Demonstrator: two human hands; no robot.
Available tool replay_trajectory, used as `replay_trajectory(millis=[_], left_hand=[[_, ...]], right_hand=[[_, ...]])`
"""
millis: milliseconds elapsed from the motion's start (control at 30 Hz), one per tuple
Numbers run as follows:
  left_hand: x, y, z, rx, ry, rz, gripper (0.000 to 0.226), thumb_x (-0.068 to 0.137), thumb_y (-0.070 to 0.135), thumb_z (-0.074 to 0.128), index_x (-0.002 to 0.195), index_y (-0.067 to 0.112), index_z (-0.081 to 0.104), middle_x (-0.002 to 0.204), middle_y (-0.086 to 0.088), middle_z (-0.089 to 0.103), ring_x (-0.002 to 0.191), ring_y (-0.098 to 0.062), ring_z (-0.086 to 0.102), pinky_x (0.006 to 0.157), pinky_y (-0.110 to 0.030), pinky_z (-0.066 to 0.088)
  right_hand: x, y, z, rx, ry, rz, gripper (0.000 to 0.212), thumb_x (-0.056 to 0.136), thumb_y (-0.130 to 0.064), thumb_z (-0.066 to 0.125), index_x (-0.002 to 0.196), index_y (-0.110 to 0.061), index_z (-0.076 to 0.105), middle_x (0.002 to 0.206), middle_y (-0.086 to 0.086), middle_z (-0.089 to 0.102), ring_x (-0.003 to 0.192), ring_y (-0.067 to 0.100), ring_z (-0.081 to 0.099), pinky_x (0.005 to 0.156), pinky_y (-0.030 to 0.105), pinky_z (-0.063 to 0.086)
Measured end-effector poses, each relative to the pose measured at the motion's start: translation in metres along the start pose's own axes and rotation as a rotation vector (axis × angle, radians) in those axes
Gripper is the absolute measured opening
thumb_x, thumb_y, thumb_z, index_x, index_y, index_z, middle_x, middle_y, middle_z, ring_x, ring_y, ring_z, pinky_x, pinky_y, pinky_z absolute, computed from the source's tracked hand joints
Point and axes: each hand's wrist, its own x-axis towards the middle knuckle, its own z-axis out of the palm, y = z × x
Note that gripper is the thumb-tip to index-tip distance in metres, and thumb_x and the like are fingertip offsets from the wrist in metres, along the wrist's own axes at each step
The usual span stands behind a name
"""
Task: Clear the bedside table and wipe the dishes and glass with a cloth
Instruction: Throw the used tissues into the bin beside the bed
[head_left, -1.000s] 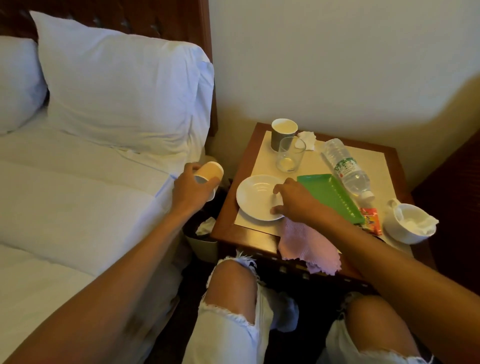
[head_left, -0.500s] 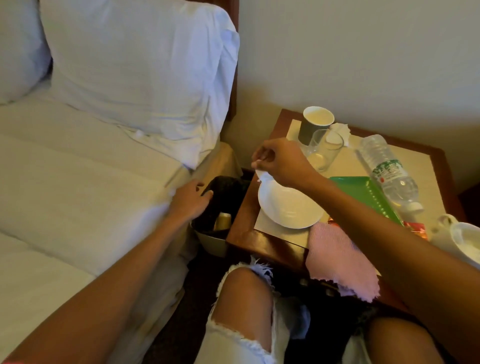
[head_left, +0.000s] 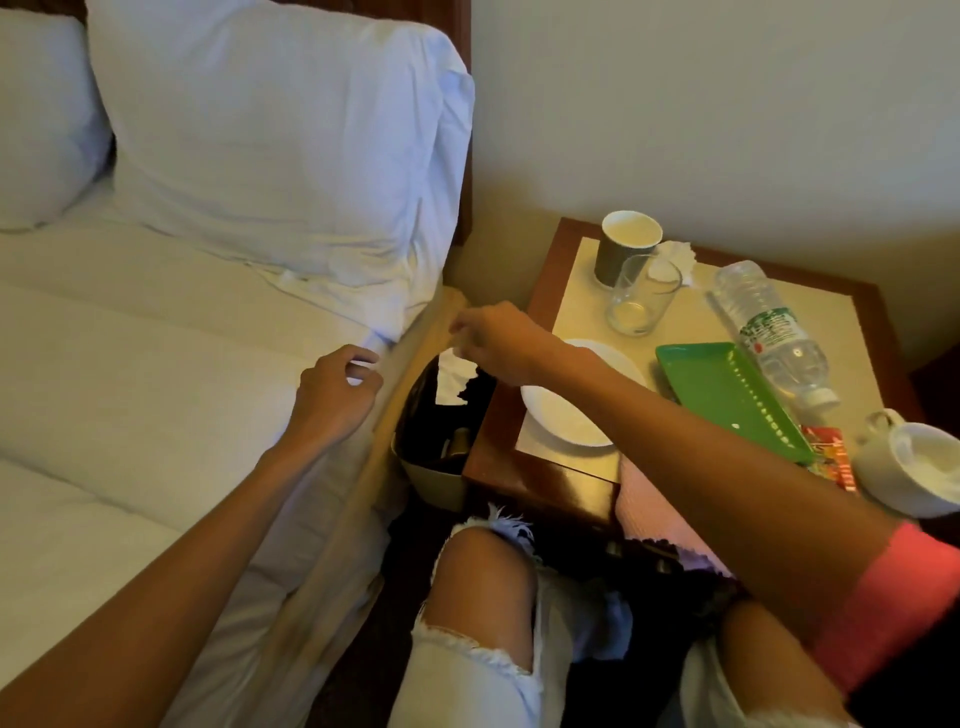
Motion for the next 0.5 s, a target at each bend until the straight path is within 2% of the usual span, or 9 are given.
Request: replay_trajectory(millis=[67, 200, 267, 333, 400, 433, 500], left_hand=[[-0.011, 0.015, -0.003, -0.014, 0.006, 0.063, 0.017, 0.093, 0.021, 0.059, 0.107, 0.024, 0.067, 0.103, 0.003, 0.071, 0.088, -0.023, 0.070, 0.084, -0.032, 0.052], [-0.047, 0.070, 0.006, -0.040, -0.040, 0.204, 0.011, 0.094, 0.021, 0.061, 0.098, 0.027, 0.068, 0.092, 0.010, 0.069, 0.071, 0.000, 0.067, 0.066, -0.015, 0.050], [-0.070, 0.101, 0.019, -0.079, -0.076, 0.296, 0.009, 0.095, 0.020, 0.062, 0.097, 0.025, 0.069, 0.089, 0.009, 0.069, 0.069, -0.003, 0.067, 0.060, -0.010, 0.050], [-0.092, 0.132, 0.034, -0.096, -0.130, 0.409, 0.009, 0.095, 0.023, 0.063, 0.100, 0.025, 0.070, 0.093, 0.009, 0.070, 0.077, -0.010, 0.068, 0.065, -0.014, 0.053], [-0.112, 0.160, 0.051, -0.118, -0.190, 0.494, 0.011, 0.094, 0.025, 0.063, 0.102, 0.024, 0.070, 0.093, 0.009, 0.071, 0.076, -0.011, 0.068, 0.068, -0.023, 0.057], [-0.124, 0.176, 0.061, -0.114, -0.209, 0.539, 0.011, 0.094, 0.026, 0.063, 0.102, 0.024, 0.070, 0.091, 0.011, 0.071, 0.072, -0.009, 0.068, 0.067, -0.022, 0.056], [-0.143, 0.202, 0.082, -0.073, -0.237, 0.619, 0.009, 0.092, 0.027, 0.065, 0.100, 0.026, 0.070, 0.086, 0.015, 0.070, 0.067, -0.003, 0.066, 0.064, -0.019, 0.051]], right_hand=[[-0.035, 0.001, -0.023, 0.041, 0.050, -0.014, 0.026, 0.096, -0.021, 0.060, 0.119, -0.010, 0.065, 0.116, 0.007, 0.068, 0.099, 0.021, 0.065, 0.085, 0.033, 0.053], [-0.121, 0.017, -0.069, 0.062, 0.156, 0.054, 0.019, 0.095, -0.022, 0.061, 0.112, -0.015, 0.069, 0.112, -0.002, 0.070, 0.094, 0.013, 0.066, 0.081, 0.028, 0.054], [-0.160, 0.028, -0.090, 0.050, 0.213, 0.101, 0.019, 0.095, -0.021, 0.061, 0.111, -0.015, 0.069, 0.111, -0.003, 0.071, 0.093, 0.012, 0.066, 0.081, 0.026, 0.053], [-0.197, 0.038, -0.110, 0.025, 0.268, 0.139, 0.018, 0.095, -0.019, 0.061, 0.110, -0.014, 0.070, 0.109, -0.002, 0.071, 0.092, 0.012, 0.065, 0.080, 0.018, 0.049], [-0.229, 0.048, -0.127, -0.008, 0.303, 0.175, 0.017, 0.095, -0.018, 0.061, 0.109, -0.013, 0.070, 0.106, -0.001, 0.071, 0.090, 0.010, 0.064, 0.077, 0.009, 0.045], [-0.248, 0.054, -0.135, -0.024, 0.311, 0.202, 0.017, 0.095, -0.017, 0.061, 0.108, -0.012, 0.070, 0.105, -0.001, 0.071, 0.089, 0.009, 0.064, 0.077, 0.009, 0.046], [-0.277, 0.066, -0.146, -0.036, 0.324, 0.253, 0.016, 0.094, -0.018, 0.061, 0.107, -0.014, 0.070, 0.103, -0.002, 0.071, 0.089, 0.011, 0.065, 0.082, 0.023, 0.054]])
